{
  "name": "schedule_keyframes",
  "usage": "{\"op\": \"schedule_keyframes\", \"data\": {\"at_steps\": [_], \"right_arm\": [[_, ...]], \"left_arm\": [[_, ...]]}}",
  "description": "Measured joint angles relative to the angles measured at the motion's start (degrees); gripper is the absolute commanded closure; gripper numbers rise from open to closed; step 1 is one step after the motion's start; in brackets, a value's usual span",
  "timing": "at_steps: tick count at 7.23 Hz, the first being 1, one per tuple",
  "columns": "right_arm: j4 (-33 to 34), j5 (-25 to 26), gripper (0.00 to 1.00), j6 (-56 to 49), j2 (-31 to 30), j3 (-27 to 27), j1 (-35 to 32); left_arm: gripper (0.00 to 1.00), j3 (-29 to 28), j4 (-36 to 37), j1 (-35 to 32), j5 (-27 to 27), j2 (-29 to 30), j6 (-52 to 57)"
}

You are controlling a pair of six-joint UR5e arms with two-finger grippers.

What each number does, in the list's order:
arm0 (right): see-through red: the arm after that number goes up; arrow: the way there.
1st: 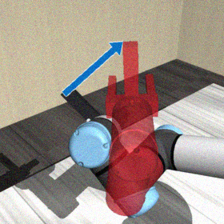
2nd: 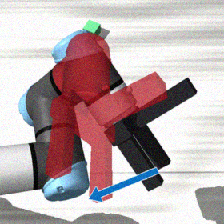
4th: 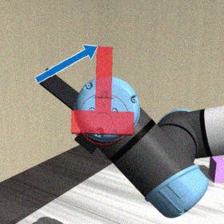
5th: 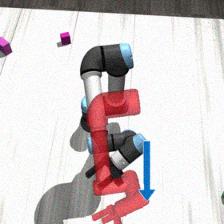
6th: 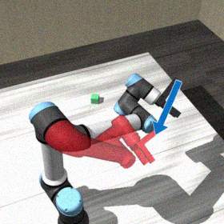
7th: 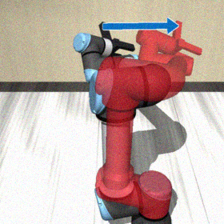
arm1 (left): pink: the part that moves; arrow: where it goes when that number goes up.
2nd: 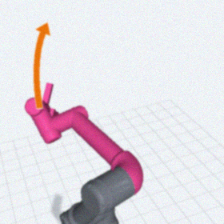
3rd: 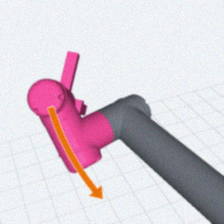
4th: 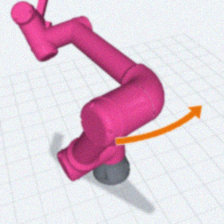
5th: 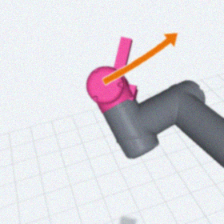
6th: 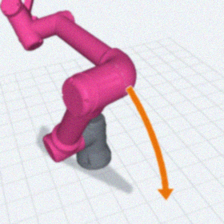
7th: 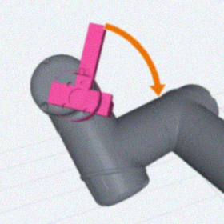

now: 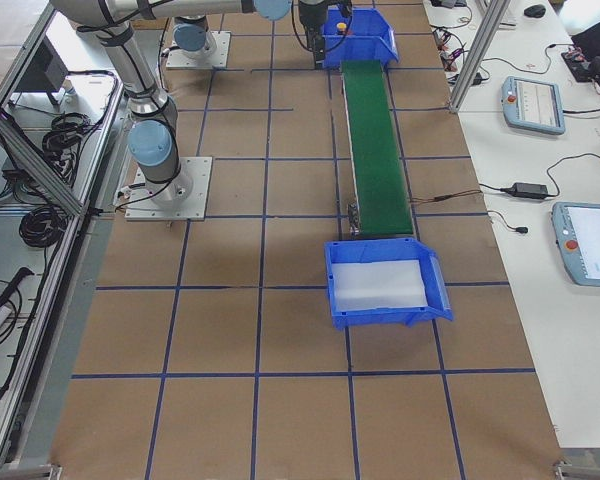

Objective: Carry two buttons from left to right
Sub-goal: 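Lower the left gripper into the blue bin over the red button, then close the left gripper on the red button and lift it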

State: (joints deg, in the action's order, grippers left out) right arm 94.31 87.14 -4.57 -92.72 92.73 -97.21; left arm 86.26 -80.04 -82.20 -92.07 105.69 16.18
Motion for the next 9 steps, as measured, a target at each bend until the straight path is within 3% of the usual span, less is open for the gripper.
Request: {"op": "schedule_keyframes", "data": {"at_steps": [3,9], "right_arm": [[0.02,-0.53,0.0,0.0,0.0,0.0,0.0],[0.0,-0.54,0.0,0.0,0.0,0.0,0.03]], "left_arm": [[0.01,0.53,4.1,0.11,-1.44,4.16,23.13],[0.01,9.44,13.59,0.11,2.31,5.25,57.66]]}}
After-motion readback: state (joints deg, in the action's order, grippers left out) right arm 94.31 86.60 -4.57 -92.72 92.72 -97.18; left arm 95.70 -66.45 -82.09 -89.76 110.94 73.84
